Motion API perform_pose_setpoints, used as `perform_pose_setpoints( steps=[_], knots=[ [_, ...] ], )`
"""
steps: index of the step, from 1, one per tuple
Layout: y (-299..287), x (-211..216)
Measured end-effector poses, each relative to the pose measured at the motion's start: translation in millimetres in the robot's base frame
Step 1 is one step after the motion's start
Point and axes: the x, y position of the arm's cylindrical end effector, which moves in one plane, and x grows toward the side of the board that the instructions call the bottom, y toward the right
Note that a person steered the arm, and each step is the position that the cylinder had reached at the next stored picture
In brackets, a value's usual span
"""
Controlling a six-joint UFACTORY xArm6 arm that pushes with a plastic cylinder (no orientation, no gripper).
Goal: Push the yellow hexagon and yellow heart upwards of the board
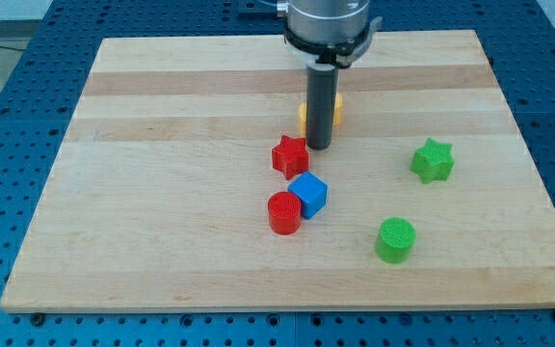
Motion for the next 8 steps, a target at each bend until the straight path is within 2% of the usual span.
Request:
perform_pose_setpoints(
  steps=[1, 2, 3, 6, 8],
  knots=[
    [-9.6, -7.0],
    [-44.8, -8.6],
    [-38.5, -25.2],
    [34.4, -63.9],
    [52.3, -59.0]
  ],
)
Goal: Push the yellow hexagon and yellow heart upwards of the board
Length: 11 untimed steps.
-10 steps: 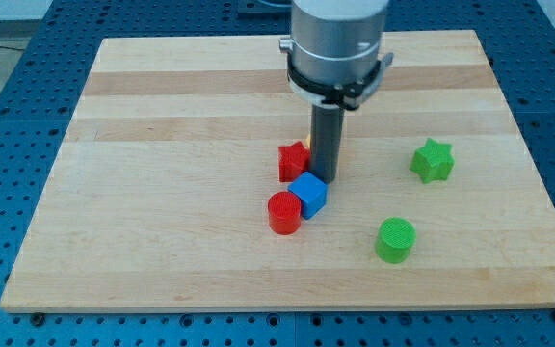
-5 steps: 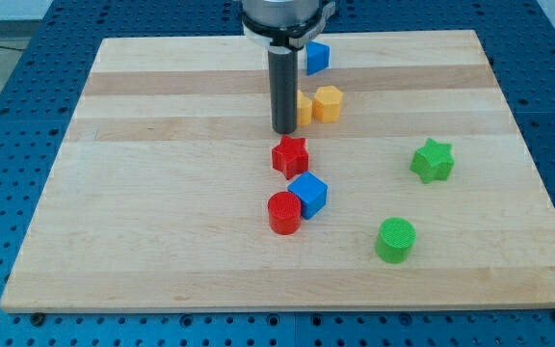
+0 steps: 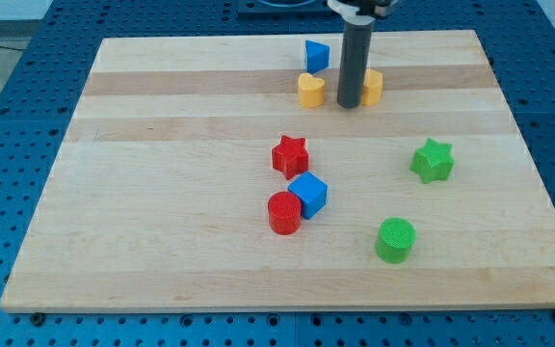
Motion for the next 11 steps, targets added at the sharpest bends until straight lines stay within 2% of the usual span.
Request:
perform_pose_setpoints(
  steps=[1, 3, 5, 7, 9, 10, 11],
  knots=[
    [21.7, 13.4],
    [20.2, -21.2],
    [-19.5, -26.7],
    [13.4, -35.2],
    [22.8, -54.8],
    [18.2, -46.5],
    [-1.1, -11.5]
  ],
)
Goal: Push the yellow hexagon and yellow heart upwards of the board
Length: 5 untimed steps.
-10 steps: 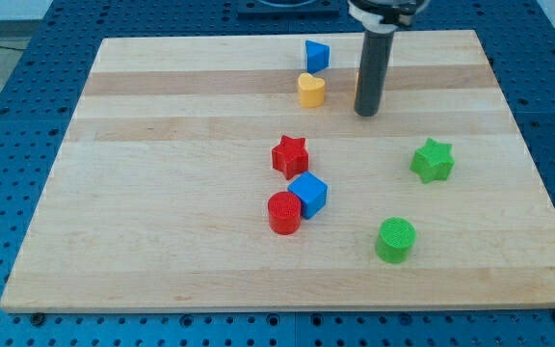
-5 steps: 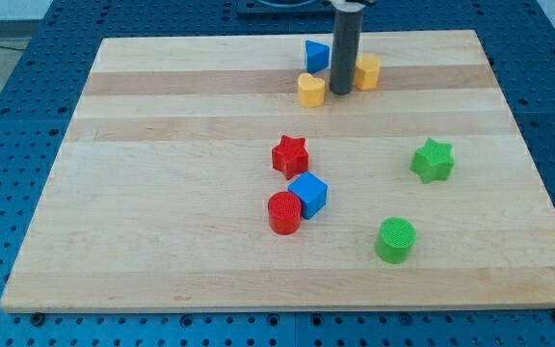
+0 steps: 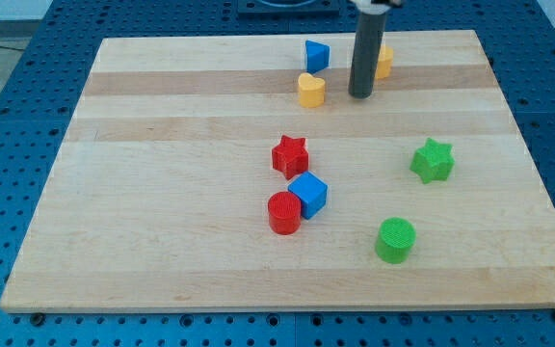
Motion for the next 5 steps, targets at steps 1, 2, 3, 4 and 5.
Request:
perform_pose_setpoints(
  steps=[1, 2, 3, 4, 5],
  knots=[
    [-35.9, 2.3],
    [-59.3, 0.1],
    [-50.6, -0.8],
    [-23.7, -11.0],
    [-36.3, -15.3]
  ],
)
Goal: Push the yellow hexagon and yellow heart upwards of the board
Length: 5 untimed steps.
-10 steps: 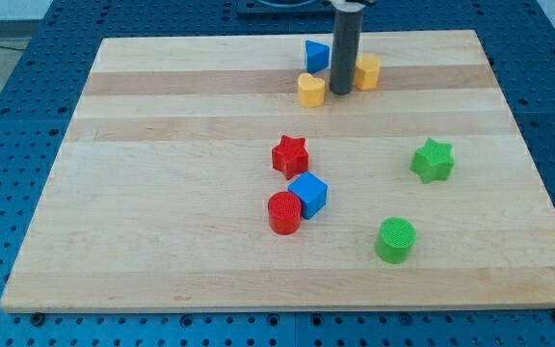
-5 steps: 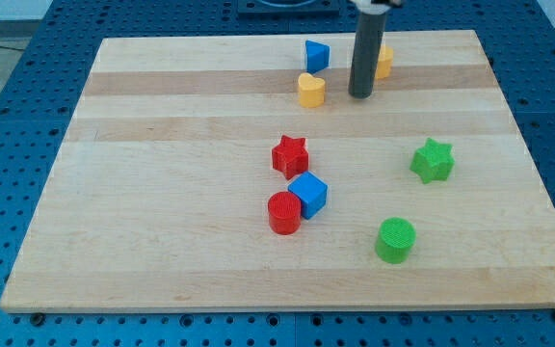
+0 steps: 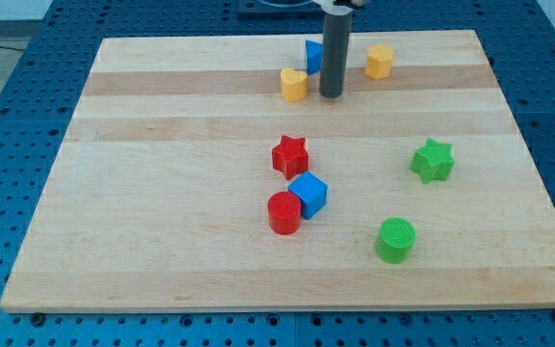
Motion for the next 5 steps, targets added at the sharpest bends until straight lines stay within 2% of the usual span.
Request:
perform_pose_setpoints(
  steps=[2, 5],
  knots=[
    [-49.1, -5.8],
    [-81.8, 1.4]
  ],
)
